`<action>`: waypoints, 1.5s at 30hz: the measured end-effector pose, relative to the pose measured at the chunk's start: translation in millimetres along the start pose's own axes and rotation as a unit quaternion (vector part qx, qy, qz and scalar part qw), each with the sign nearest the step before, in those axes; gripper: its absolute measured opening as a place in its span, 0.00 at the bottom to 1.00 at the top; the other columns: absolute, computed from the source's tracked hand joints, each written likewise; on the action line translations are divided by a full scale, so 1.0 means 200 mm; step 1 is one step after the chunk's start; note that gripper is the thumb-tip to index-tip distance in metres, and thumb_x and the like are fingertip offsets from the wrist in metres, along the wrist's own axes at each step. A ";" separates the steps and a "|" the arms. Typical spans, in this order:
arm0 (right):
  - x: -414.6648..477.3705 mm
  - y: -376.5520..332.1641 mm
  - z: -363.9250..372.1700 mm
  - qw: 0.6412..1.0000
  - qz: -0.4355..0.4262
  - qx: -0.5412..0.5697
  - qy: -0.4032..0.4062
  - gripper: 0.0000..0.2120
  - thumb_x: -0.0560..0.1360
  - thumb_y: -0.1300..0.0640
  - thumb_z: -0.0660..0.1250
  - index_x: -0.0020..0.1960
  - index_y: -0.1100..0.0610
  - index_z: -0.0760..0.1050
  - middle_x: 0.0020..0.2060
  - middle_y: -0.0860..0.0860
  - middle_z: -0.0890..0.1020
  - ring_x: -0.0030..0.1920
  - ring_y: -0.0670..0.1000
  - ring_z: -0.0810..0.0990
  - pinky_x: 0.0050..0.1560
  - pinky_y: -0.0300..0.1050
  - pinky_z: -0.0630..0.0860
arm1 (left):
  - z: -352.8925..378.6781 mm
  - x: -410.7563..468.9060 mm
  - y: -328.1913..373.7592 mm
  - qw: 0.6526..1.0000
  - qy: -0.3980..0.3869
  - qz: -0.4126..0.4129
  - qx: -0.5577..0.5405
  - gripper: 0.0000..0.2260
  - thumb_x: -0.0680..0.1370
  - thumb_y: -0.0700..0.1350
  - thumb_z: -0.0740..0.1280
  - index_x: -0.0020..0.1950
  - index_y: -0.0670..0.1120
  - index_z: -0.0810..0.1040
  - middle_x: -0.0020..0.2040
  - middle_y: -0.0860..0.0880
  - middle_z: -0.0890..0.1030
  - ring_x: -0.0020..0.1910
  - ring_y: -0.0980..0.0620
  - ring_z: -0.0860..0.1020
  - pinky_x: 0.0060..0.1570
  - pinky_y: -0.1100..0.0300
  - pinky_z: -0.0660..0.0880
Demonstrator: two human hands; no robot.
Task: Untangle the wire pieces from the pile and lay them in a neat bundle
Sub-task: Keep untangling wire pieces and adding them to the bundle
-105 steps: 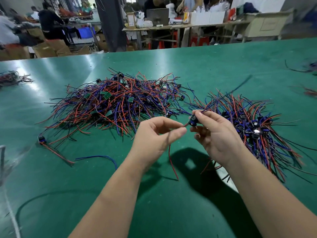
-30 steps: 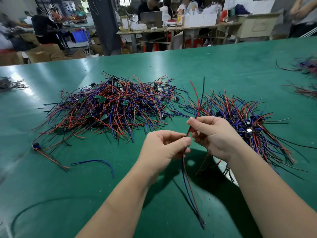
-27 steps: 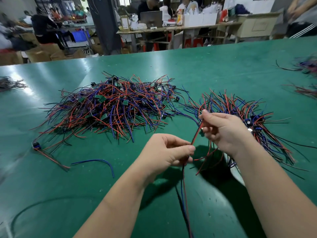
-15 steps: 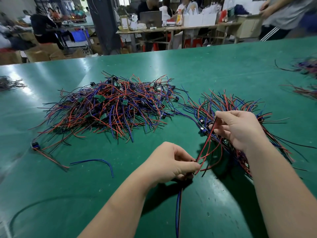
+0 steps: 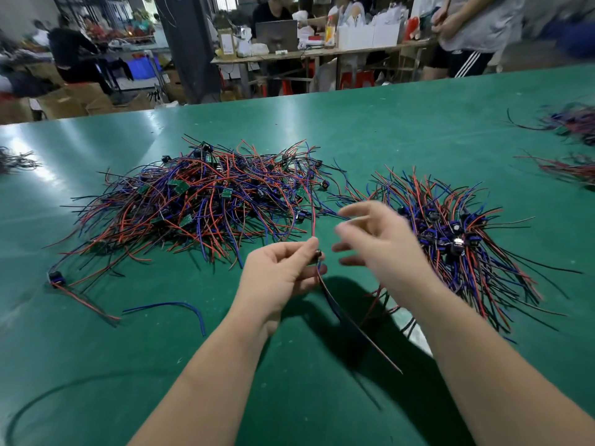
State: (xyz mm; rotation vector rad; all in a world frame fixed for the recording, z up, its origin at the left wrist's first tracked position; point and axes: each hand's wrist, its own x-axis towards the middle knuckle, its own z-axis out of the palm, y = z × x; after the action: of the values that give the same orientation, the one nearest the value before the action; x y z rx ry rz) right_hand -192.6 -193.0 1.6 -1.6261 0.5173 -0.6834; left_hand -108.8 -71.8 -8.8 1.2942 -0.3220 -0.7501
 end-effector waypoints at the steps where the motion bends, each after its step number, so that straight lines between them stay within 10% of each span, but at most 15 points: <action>1: -0.02 0.01 0.03 0.994 -0.040 -0.088 -0.049 0.07 0.73 0.61 0.71 0.45 0.50 0.78 0.39 0.49 0.83 0.38 0.47 0.83 0.41 0.47 0.82 | 0.00 0.00 0.00 1.000 0.003 -0.001 -0.009 0.08 0.74 0.45 0.69 0.41 0.40 0.80 0.33 0.47 0.83 0.28 0.55 0.80 0.29 0.65 0.78; 14: -0.04 0.00 0.03 0.974 -0.115 -0.190 0.033 0.07 0.68 0.60 0.74 0.41 0.49 0.80 0.35 0.43 0.83 0.34 0.43 0.81 0.41 0.39 0.79 | -0.02 0.03 0.00 0.996 -0.078 -0.036 0.022 0.15 0.80 0.55 0.59 0.52 0.47 0.80 0.44 0.50 0.85 0.40 0.52 0.83 0.38 0.62 0.78; 18: 0.00 -0.05 -0.08 0.969 -0.128 -0.143 0.155 0.08 0.68 0.63 0.72 0.43 0.51 0.81 0.34 0.43 0.83 0.32 0.42 0.80 0.40 0.40 0.79 | -0.06 0.04 0.02 0.993 0.048 0.072 0.076 0.07 0.78 0.46 0.66 0.42 0.45 0.81 0.38 0.49 0.85 0.34 0.55 0.82 0.35 0.65 0.76; 21: 0.05 -0.07 -0.22 0.924 -0.145 -0.247 0.253 0.08 0.69 0.61 0.70 0.48 0.55 0.81 0.37 0.46 0.83 0.35 0.41 0.81 0.47 0.38 0.78 | -0.17 0.07 0.03 0.901 0.205 0.189 0.333 0.10 0.73 0.51 0.72 0.34 0.49 0.80 0.35 0.54 0.83 0.36 0.55 0.79 0.36 0.62 0.73; 26: 0.08 -0.02 -0.41 0.878 -0.004 -0.418 0.233 0.09 0.70 0.63 0.67 0.49 0.59 0.81 0.45 0.58 0.84 0.49 0.59 0.80 0.53 0.48 0.73 | -0.25 0.11 -0.04 0.747 0.212 0.051 0.628 0.15 0.73 0.59 0.66 0.58 0.59 0.76 0.75 0.40 0.59 0.74 0.42 0.54 0.70 0.47 0.54; 35: 0.05 -0.01 -0.26 0.890 -0.019 -0.430 0.154 0.05 0.72 0.59 0.66 0.42 0.55 0.81 0.37 0.50 0.80 0.40 0.52 0.76 0.43 0.40 0.66 | -0.37 0.13 0.01 0.644 0.272 -0.033 0.714 0.19 0.77 0.60 0.59 0.66 0.56 0.72 0.67 0.45 0.70 0.67 0.40 0.63 0.68 0.42 0.51; 41: 0.04 -0.02 -0.22 0.900 -0.048 -0.411 0.135 0.06 0.73 0.60 0.65 0.42 0.56 0.81 0.35 0.49 0.81 0.39 0.51 0.78 0.41 0.41 0.69 | -0.36 0.13 0.05 0.706 0.322 0.065 0.628 0.10 0.79 0.48 0.62 0.52 0.58 0.82 0.47 0.55 0.82 0.54 0.48 0.73 0.56 0.51 0.59; 45: 0.03 -0.02 -0.16 0.925 -0.056 -0.356 0.119 0.05 0.72 0.59 0.67 0.41 0.54 0.81 0.33 0.43 0.81 0.37 0.42 0.78 0.39 0.38 0.70 | -0.29 0.10 0.08 0.845 0.282 0.179 0.417 0.06 0.75 0.45 0.68 0.44 0.54 0.84 0.38 0.58 0.82 0.35 0.56 0.75 0.42 0.61 0.68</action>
State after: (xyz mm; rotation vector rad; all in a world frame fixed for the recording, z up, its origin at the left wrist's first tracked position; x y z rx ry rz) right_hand -210.8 -219.1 9.9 -2.2764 0.9305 -0.8398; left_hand -53.3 -40.4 -12.4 2.1236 -0.4075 0.1678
